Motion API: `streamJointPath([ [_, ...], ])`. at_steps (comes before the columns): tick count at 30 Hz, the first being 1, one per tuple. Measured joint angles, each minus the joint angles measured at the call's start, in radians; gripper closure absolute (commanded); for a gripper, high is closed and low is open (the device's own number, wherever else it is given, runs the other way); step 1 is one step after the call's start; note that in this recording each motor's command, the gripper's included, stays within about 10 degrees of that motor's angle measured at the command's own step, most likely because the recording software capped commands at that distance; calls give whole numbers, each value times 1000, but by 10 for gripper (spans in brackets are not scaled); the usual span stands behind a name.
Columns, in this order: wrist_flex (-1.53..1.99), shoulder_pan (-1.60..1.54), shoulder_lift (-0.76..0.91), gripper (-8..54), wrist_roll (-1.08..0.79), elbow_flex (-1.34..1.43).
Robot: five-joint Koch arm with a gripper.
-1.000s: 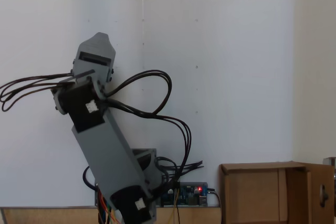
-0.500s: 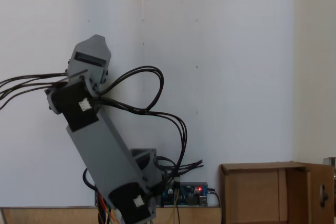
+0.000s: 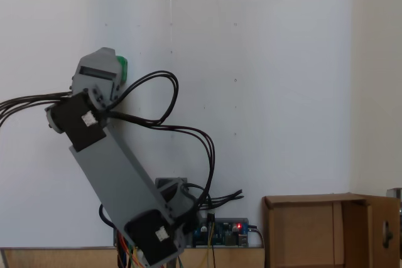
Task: Grasp a green dice and put it in the bin.
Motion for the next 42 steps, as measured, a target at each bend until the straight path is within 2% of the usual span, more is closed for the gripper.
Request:
streamJointPath([
  [24, -67, 17, -67, 33, -8, 21],
  [42, -87, 34, -69, 43, -140, 23],
])
